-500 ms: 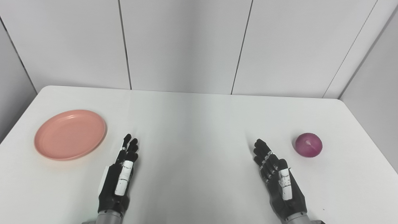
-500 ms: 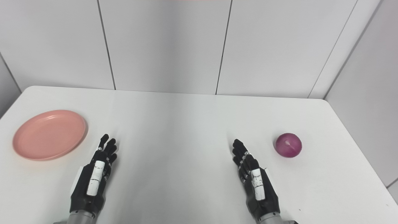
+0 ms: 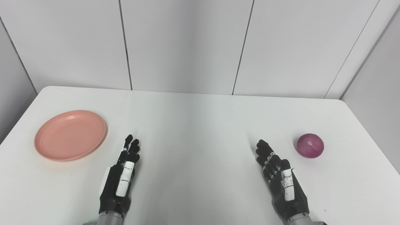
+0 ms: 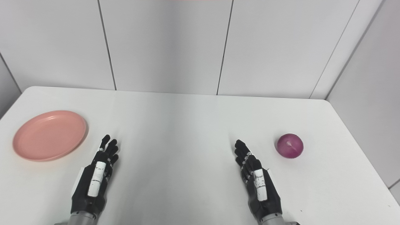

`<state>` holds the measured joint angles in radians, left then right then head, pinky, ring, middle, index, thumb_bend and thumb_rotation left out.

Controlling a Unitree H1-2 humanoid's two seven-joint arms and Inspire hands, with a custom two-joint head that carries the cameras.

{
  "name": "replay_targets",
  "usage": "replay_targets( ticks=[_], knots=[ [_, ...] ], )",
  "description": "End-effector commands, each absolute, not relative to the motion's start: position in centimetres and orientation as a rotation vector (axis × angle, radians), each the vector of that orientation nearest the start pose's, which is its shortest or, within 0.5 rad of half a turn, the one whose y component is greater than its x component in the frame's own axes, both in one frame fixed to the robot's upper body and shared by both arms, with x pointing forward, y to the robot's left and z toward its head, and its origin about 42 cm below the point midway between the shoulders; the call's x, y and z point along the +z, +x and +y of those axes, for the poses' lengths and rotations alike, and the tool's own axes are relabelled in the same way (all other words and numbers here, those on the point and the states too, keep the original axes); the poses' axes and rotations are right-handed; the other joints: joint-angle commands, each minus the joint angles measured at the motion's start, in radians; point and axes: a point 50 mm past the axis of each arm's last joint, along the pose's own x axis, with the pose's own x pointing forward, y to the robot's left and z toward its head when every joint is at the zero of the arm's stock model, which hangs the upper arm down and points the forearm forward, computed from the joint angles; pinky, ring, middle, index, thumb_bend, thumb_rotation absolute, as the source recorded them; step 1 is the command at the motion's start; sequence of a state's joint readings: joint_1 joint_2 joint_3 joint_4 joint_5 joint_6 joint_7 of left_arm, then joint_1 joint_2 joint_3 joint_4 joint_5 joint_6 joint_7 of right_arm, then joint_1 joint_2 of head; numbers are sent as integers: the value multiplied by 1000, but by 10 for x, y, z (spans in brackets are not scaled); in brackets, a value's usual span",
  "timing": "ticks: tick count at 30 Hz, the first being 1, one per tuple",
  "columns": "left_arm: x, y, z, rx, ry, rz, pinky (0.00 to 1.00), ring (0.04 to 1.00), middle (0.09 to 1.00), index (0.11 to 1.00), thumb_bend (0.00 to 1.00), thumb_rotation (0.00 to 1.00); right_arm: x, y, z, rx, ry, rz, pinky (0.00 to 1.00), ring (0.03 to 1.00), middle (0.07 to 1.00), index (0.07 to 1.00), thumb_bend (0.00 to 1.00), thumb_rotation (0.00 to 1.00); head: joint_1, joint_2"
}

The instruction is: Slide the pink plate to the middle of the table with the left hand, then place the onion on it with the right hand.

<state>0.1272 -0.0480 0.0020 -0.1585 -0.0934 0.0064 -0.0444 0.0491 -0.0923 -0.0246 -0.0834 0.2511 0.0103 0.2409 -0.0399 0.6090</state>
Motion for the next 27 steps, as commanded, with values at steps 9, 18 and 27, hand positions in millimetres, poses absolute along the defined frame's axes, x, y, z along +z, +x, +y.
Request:
replay_targets(
  ticks=[9, 18, 27],
  knots=[
    [90, 208, 214, 16, -118, 33, 1000, 989, 973, 969, 821, 848, 59, 259, -232, 182, 188, 60, 992, 955, 922, 883, 953, 932, 1, 1],
    [89, 209, 214, 16, -113, 35, 1000, 986, 970, 968, 810, 858, 70, 248, -236, 183, 195, 57, 1000, 981, 948, 912, 854, 923, 1, 0],
    [89, 209, 213, 17, -112, 33, 1000, 985, 970, 969, 803, 857, 70, 247, -237, 189, 187, 55, 1000, 980, 952, 919, 850, 933, 5, -1]
  ],
)
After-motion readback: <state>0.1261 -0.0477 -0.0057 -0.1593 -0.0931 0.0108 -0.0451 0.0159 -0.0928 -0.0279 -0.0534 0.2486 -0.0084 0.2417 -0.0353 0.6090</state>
